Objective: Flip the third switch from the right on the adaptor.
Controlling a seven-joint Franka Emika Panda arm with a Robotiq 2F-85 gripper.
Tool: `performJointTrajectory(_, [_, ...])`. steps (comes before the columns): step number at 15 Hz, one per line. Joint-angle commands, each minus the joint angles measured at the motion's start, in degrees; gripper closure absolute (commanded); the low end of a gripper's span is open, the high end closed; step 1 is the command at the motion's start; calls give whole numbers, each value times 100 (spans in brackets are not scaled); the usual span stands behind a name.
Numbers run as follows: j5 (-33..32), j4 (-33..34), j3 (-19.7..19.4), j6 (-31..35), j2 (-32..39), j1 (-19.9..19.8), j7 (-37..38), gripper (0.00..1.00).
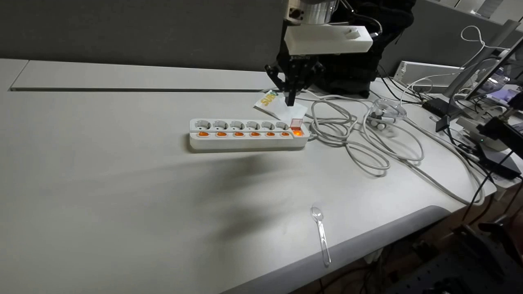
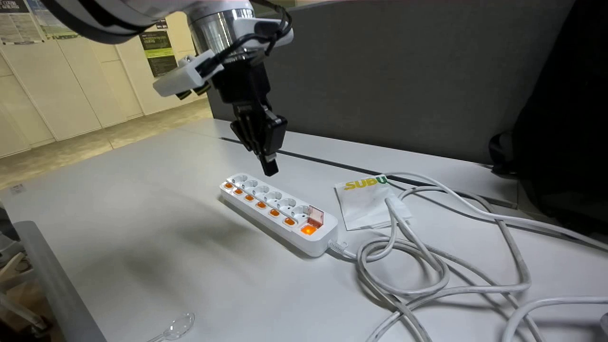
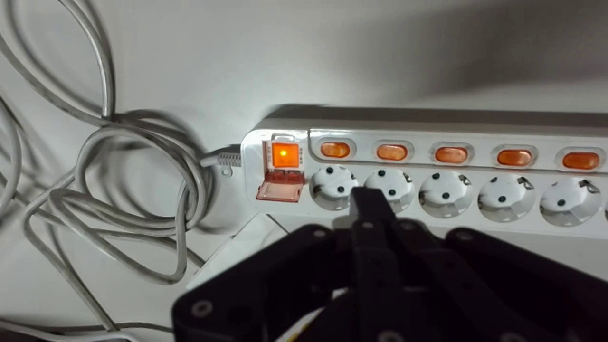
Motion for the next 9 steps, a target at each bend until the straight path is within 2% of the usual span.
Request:
performJointTrajectory(1, [73, 4, -153, 1, 18, 151, -69, 99])
performJointTrajectory(9, [-78, 42, -265, 251, 323, 412, 182, 100])
